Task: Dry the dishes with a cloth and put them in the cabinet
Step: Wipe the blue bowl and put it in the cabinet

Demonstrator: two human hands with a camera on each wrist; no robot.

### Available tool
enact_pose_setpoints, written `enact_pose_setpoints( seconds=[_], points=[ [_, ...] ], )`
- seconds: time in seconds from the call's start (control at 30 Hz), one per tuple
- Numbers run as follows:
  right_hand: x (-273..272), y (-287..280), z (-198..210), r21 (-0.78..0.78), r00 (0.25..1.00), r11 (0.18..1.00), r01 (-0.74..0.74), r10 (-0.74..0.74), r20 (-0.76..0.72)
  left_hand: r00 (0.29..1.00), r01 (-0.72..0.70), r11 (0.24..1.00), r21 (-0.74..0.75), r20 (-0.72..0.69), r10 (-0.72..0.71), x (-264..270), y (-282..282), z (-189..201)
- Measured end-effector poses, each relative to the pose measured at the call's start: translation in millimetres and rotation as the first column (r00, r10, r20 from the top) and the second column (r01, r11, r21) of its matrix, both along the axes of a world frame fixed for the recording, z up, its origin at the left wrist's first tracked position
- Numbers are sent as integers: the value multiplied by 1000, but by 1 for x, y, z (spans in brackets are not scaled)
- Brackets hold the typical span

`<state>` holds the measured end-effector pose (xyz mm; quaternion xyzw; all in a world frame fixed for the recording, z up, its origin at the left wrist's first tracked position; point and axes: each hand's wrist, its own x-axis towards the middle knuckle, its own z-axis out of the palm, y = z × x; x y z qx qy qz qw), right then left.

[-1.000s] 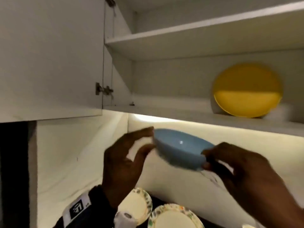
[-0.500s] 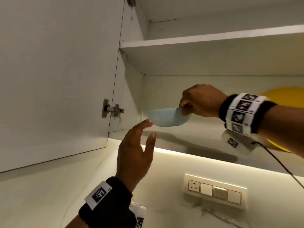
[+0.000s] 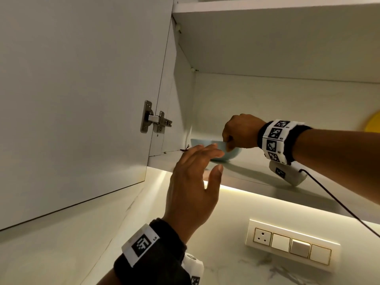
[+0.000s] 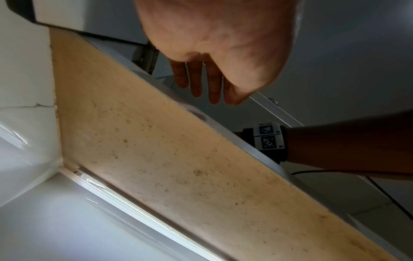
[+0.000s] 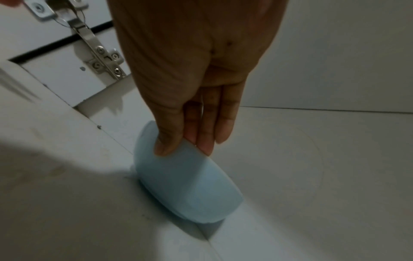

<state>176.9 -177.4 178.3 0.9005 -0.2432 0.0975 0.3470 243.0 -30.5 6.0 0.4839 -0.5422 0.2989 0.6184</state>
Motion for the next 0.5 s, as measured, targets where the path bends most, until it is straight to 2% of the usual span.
enact_pose_setpoints(
  seconds=[0.17, 0.3, 0.43, 0.5],
  points=[
    [14, -2, -2, 85, 1000, 996, 5, -6, 9, 1000, 23, 1000, -9, 0, -23, 4, 2, -4],
    [18, -5, -2, 97, 999, 995, 32, -33, 8, 1000, 28, 998, -59, 3, -28, 5, 10, -4],
    [9, -4, -3, 150, 997, 986, 69, -63, -40, 998, 52, 997, -65, 23, -51, -2, 20, -1],
    [-4, 0, -1, 168, 1000, 986, 20, -21, 9, 997, 65, 995, -74, 44, -62, -17, 28, -7]
  ],
)
